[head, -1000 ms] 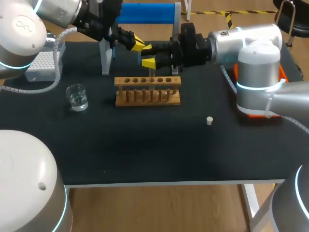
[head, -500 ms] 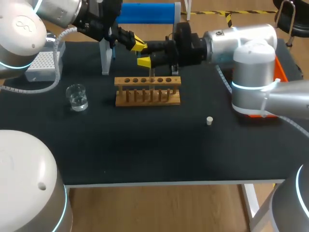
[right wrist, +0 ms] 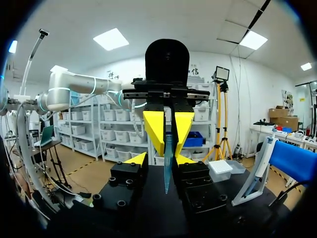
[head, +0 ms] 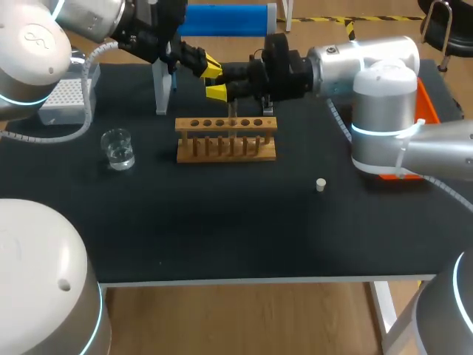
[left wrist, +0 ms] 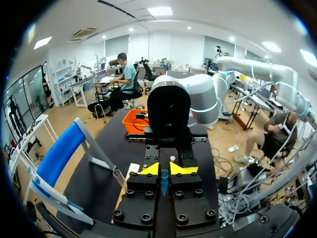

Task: Invert the test tube, pick up the pipette, mount the tip to pipette, aspirate from beaker and dispense into the tube, eject the tip, return the pipette, and cap with the stopper.

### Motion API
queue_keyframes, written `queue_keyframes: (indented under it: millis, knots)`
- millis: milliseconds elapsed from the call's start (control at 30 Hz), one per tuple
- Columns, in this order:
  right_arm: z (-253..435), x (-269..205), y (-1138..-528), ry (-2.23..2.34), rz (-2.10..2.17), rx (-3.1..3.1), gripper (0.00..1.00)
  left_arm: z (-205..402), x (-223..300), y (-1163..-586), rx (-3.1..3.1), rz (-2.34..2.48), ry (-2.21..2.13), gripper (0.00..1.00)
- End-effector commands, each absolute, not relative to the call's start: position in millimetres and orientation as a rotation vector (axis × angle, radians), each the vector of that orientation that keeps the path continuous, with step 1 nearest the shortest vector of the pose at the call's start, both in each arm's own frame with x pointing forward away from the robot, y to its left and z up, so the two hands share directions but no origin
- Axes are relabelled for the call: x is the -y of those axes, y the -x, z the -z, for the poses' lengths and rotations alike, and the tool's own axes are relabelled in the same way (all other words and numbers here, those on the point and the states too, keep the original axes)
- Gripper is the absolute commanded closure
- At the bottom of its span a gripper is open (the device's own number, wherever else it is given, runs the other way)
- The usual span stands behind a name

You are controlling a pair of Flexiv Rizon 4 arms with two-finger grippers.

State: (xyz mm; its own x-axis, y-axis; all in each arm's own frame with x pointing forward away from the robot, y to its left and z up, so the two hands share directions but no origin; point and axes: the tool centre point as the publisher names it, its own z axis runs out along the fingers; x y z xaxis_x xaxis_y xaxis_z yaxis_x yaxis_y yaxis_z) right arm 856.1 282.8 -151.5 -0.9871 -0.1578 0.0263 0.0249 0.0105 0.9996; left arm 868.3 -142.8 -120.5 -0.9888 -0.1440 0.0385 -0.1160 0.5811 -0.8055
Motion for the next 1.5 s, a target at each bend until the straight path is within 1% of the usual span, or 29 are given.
queue_keyframes:
  millis: [33,100,167,233,300,367,600,633,667,733,800,900,933,967,1000,1067,1133,1167,1200,1233,1267,1300,1367,1500]
  knots:
    - [152.7,-284.9,-856.8,-0.145,2.12,2.131,0.7,119.6,142.3,-867.8,-2.769,1.402,0.228,1.0]
    - [152.9,-285.4,-856.9,-0.144,2.121,2.129,0.71,119.6,142.3,-867.8,-2.769,1.402,0.228,1.0]
    - [153.2,-285.8,-857.2,-0.142,2.122,2.126,0.86,119.6,142.3,-867.8,-2.769,1.402,0.228,1.0]
    - [153.4,-286.0,-857.4,-0.138,2.124,2.123,0.89,119.6,142.3,-867.8,-2.769,1.402,0.228,1.0]
    - [153.5,-286.2,-857.5,-0.136,2.126,2.119,0.96,119.6,142.3,-867.8,-2.769,1.402,0.228,1.0]
    - [153.6,-286.5,-857.6,-0.136,2.127,2.116,1.0,119.6,142.3,-867.8,-2.769,1.402,0.228,1.0]
    - [154.4,-287.5,-858.2,-0.136,2.126,2.116,1.0,119.6,142.3,-867.8,-2.769,1.402,0.228,1.0]
    - [154.5,-287.5,-858.4,-0.135,2.127,2.117,0.99,119.6,142.3,-867.8,-2.769,1.402,0.228,1.0]
    - [154.7,-287.4,-858.8,-0.132,2.127,2.118,0.81,119.6,142.3,-867.8,-2.769,1.402,0.228,1.0]
    - [154.8,-287.3,-859.2,-0.129,2.128,2.119,0.71,119.6,142.3,-867.8,-2.769,1.402,0.228,1.0]
    - [155.0,-287.3,-859.9,-0.123,2.128,2.119,0.57,119.6,142.3,-867.8,-2.769,1.402,0.228,1.0]
    - [155.1,-287.5,-860.5,-0.12,2.129,2.12,0.58,119.6,142.3,-867.8,-2.769,1.402,0.228,1.0]
    - [155.1,-287.6,-860.5,-0.12,2.129,2.119,0.64,119.6,142.3,-867.8,-2.769,1.402,0.228,1.0]
    - [155.0,-287.8,-860.7,-0.12,2.13,2.12,0.66,119.6,142.3,-867.8,-2.769,1.402,0.228,1.0]
    - [155.0,-288.0,-861.0,-0.12,2.131,2.119,0.65,119.6,142.3,-867.8,-2.769,1.402,0.228,1.0]
    - [154.7,-288.5,-861.4,-0.118,2.133,2.119,0.59,119.6,142.3,-867.8,-2.769,1.402,0.228,1.0]
    - [154.5,-288.8,-861.9,-0.116,2.134,2.117,0.59,119.6,142.3,-867.8,-2.769,1.402,0.228,1.0]
    - [154.5,-289.0,-862.0,-0.116,2.135,2.116,0.6,119.6,142.3,-867.8,-2.769,1.402,0.228,1.0]
    - [154.5,-289.4,-862.1,-0.118,2.135,2.116,0.69,119.6,142.3,-867.8,-2.769,1.402,0.228,1.0]
    - [154.5,-289.5,-862.1,-0.119,2.136,2.116,0.82,119.6,142.3,-867.8,-2.769,1.402,0.228,1.0]
    - [154.4,-289.6,-862.1,-0.12,2.137,2.116,0.84,119.6,142.3,-867.8,-2.769,1.402,0.228,1.0]
    - [154.3,-290.1,-862.1,-0.121,2.138,2.116,0.9,119.6,142.3,-867.8,-2.769,1.402,0.228,1.0]
    - [154.2,-290.3,-862.1,-0.122,2.14,2.117,1.0,119.6,142.3,-867.8,-2.769,1.402,0.228,1.0]
    - [153.7,-289.6,-861.5,-0.13,2.143,2.114,1.0,119.6,142.3,-867.8,-2.769,1.402,0.228,1.0]
